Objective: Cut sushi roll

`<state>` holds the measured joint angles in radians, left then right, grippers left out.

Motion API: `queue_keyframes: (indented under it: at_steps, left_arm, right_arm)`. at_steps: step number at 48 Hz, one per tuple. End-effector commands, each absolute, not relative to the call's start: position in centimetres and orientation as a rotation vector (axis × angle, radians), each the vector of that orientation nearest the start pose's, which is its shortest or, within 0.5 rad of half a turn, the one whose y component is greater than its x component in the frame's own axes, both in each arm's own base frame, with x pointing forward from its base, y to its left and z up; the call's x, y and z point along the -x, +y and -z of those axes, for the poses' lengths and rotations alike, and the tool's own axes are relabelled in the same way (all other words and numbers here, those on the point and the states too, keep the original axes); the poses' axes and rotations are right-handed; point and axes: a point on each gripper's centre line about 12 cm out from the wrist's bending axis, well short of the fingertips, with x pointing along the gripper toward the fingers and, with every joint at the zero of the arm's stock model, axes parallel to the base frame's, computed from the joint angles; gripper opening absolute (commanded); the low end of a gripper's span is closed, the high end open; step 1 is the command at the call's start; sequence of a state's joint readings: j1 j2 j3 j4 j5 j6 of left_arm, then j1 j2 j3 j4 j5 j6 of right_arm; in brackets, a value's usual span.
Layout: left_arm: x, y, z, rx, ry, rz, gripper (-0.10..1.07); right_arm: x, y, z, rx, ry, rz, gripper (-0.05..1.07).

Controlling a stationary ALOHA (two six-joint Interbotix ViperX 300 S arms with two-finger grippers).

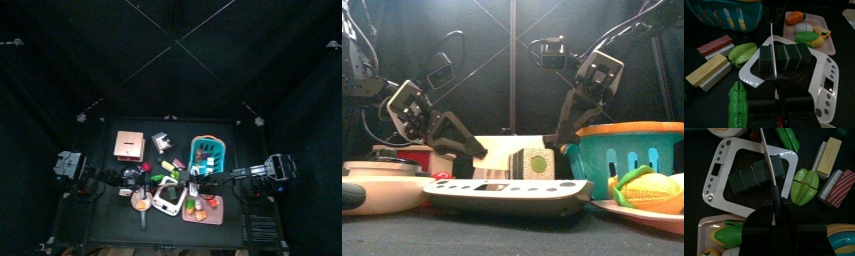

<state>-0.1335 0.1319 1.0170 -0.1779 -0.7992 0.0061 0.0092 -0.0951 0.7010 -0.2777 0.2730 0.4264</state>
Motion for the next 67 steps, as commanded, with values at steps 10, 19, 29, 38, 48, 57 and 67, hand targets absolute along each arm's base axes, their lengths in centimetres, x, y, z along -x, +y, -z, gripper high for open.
queue_keyframes:
  at_steps: [10, 19, 29, 38, 48, 57, 67]
  left_arm:
    - [-34.1, -3.1, -10.9, 0.092, 0.35, -0.028, 0.3]
    - [-34.3, -3.0, -11.5, 0.091, 0.332, -0.026, 0.3]
    - [-34.4, -2.1, -12.1, 0.098, 0.311, -0.052, 0.3]
    - [-34.4, -1.7, -12.6, 0.094, 0.297, -0.055, 0.3]
    - [-34.3, -1.8, -14.0, 0.089, 0.259, -0.041, 0.3]
    - [-34.0, -2.1, -15.8, 0.082, 0.207, -0.017, 0.3]
    - [-33.8, -2.2, -16.1, 0.08, 0.199, -0.012, 0.3]
  right_arm:
    - [-36.1, -1.2, -16.6, -0.12, 0.872, 0.147, 0.48]
    - [-36.0, -2.0, -17.0, -0.125, 0.875, 0.171, 0.48]
    - [-35.9, -3.3, -17.4, -0.125, 0.874, 0.208, 0.48]
    - [-36.2, -3.6, -18.1, -0.116, 0.853, 0.211, 0.48]
    - [-36.1, -3.5, -19.9, -0.111, 0.818, 0.209, 0.48]
    - [-35.6, -3.4, -22.0, -0.107, 0.766, 0.208, 0.48]
    - [-35.1, -3.0, -23.0, -0.105, 0.732, 0.195, 0.48]
